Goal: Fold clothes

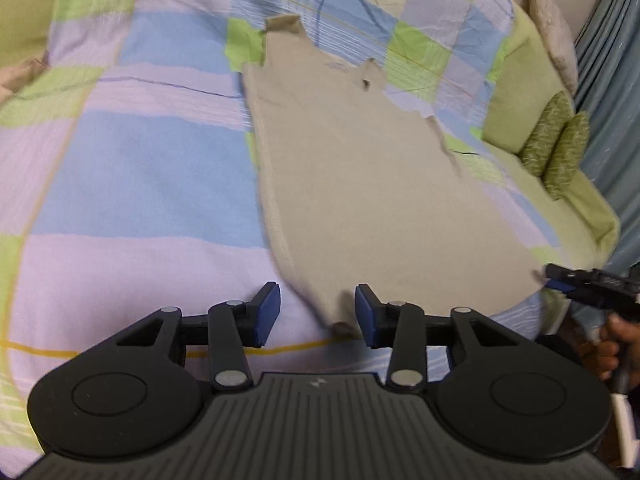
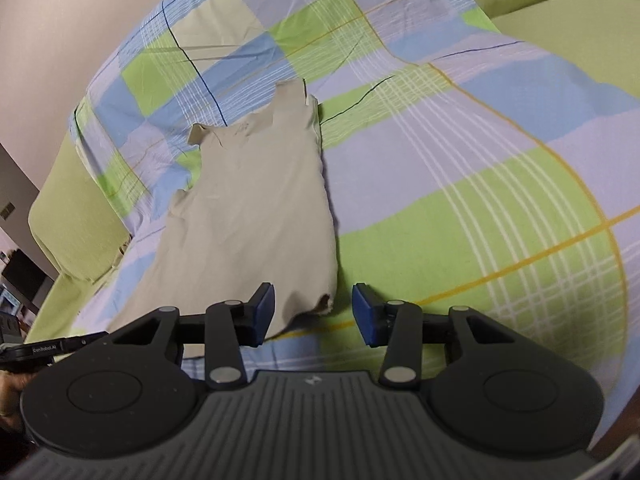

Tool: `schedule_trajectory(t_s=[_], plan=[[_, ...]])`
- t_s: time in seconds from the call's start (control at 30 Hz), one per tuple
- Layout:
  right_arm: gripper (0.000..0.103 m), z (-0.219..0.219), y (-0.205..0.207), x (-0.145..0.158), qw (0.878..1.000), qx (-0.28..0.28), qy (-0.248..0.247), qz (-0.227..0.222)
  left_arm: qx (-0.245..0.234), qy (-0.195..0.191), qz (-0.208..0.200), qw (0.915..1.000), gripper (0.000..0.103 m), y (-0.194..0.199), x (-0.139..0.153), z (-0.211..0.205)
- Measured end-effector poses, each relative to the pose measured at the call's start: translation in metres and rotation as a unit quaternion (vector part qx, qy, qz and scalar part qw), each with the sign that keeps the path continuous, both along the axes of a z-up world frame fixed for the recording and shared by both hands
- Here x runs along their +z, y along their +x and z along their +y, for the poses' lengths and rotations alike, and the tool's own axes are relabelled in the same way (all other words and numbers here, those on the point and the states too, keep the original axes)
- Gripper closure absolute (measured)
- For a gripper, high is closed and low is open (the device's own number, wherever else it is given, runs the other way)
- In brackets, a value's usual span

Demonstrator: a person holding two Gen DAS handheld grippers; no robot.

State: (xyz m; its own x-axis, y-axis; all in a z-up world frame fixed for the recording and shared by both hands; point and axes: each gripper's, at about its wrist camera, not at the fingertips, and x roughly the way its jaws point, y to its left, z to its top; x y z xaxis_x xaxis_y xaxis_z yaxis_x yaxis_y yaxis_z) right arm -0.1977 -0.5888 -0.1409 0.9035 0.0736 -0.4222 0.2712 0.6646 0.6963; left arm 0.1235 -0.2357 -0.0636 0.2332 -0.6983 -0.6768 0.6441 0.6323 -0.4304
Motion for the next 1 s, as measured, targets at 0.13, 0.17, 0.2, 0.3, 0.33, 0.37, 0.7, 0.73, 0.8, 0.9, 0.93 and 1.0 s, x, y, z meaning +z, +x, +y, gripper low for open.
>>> schedule_trajectory(t_s=[0.13,0.17,0.2,0.3,0.33,0.37,0.7,0.73,0.8,0.9,0.93,1.0], plan=[[0.075,0.0,0.008,-0.005,1.0,0.002,0.022,-0.006,0.038,-0.033,0.052,0.9974,0.077,0.02,-0.012,0.01],[0.075,0.0,0.009,-0.007,1.0,0.001,0.027,-0.007,0.049,-0.039,0.06,0.9962,0.077,0.025,-0.014,0.012],[0.075,-0.001,0.009,-0.007,0.999,-0.001,0.031,-0.008,0.062,-0.051,0.069,0.9944,0.077,0.032,-0.016,0.017],[0.075,-0.001,0.01,-0.007,0.999,0.0,0.033,-0.008,0.056,-0.064,0.089,0.9924,0.079,0.05,-0.022,0.015],[0.075,-0.001,0.011,-0.006,1.0,0.002,0.03,-0.007,0.046,-0.059,0.092,0.993,0.079,0.054,-0.023,0.01],[0.075,-0.001,0.011,-0.006,1.0,0.003,0.029,-0.007,0.035,-0.055,0.094,0.9934,0.078,0.058,-0.024,0.005],[0.081,0.001,0.021,-0.007,0.999,0.018,0.033,-0.007,-0.037,-0.042,0.108,0.9925,0.089,0.062,-0.026,-0.01],[0.087,0.0,0.021,-0.007,0.999,0.017,0.034,-0.004,-0.039,-0.038,0.105,0.993,0.092,0.06,-0.025,-0.006],[0.095,-0.001,0.02,-0.008,0.999,0.015,0.033,0.002,-0.037,-0.036,0.104,0.9932,0.095,0.056,-0.024,0.005],[0.1,-0.003,0.017,-0.006,1.0,0.012,0.024,0.009,-0.014,-0.025,0.074,0.9969,0.103,0.046,-0.015,0.024],[0.1,-0.002,0.016,-0.004,1.0,0.009,0.016,0.009,-0.006,-0.019,0.061,0.9979,0.103,0.042,-0.01,0.029],[0.101,0.001,0.01,0.004,1.0,0.001,-0.001,0.008,-0.007,-0.009,0.04,0.9991,0.103,0.031,-0.002,0.034]])
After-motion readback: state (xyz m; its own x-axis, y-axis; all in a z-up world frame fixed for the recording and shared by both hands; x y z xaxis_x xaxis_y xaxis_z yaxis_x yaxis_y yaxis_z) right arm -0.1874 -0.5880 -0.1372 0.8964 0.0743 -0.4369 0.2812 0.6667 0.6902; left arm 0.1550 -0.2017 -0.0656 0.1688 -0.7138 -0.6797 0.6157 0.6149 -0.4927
